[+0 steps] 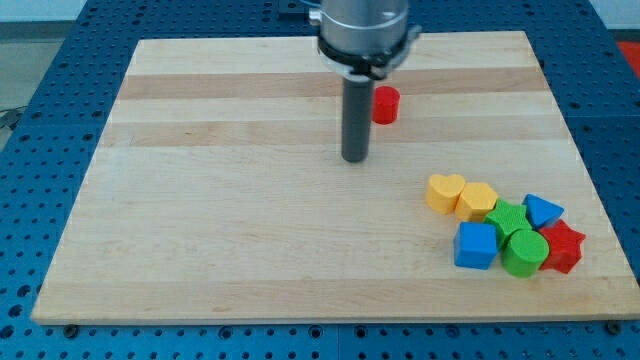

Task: Keep red circle on left side of yellow heart

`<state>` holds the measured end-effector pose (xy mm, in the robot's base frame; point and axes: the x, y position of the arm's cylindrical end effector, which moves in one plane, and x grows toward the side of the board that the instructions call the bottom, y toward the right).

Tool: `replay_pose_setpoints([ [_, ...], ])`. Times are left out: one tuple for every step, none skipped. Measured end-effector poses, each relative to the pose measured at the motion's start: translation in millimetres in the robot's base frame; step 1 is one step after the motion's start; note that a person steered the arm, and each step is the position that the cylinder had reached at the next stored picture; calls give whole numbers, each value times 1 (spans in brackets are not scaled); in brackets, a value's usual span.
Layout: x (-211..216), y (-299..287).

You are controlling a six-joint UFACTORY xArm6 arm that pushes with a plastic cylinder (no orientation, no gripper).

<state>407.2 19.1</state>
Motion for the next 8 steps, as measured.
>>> replay_pose_setpoints([
  [-93,4],
  [-155,28],
  [-155,35],
  [-146,35],
  [-100,36],
  [-72,45],
  [-48,62],
  [-24,78],
])
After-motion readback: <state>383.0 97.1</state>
